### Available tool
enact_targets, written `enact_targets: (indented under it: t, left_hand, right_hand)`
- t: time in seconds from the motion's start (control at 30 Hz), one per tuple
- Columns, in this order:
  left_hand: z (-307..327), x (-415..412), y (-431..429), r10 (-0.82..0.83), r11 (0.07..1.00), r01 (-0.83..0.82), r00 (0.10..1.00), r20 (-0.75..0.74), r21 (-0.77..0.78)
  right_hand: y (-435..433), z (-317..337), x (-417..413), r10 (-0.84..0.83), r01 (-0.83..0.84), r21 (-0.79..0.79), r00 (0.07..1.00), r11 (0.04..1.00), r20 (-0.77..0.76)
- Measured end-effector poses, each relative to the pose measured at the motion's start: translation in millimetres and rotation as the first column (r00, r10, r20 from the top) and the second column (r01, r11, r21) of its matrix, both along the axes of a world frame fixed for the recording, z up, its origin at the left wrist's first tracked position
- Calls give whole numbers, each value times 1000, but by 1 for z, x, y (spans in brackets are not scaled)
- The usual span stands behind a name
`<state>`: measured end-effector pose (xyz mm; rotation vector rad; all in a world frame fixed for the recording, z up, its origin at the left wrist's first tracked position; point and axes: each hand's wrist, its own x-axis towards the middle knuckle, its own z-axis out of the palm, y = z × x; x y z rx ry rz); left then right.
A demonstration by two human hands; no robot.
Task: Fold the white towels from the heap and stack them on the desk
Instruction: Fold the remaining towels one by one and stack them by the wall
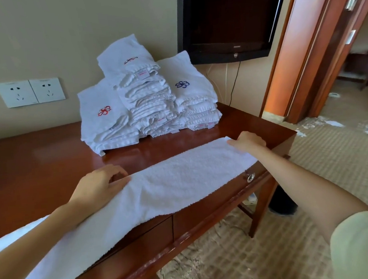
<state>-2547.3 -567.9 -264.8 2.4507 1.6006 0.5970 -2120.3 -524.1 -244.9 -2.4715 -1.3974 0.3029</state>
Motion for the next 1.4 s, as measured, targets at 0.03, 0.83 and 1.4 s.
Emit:
enact_targets:
  t: [0.03,0.83,1.4]
  left_hand:
    - [1,0,0,-32,998,35,999,-42,51]
    - [-12,89,-19,-514,857,500,805,-296,-125]
    - [-9,-54,-88,-293,956,283,935,-200,-78]
  right_hand:
    - [-2,5,4,2,-2,-45,1000,999,9]
    - [-31,-1,41,46,386,172,315,906,-948]
    - [-48,28,-105,321,309,652,677,692,-662]
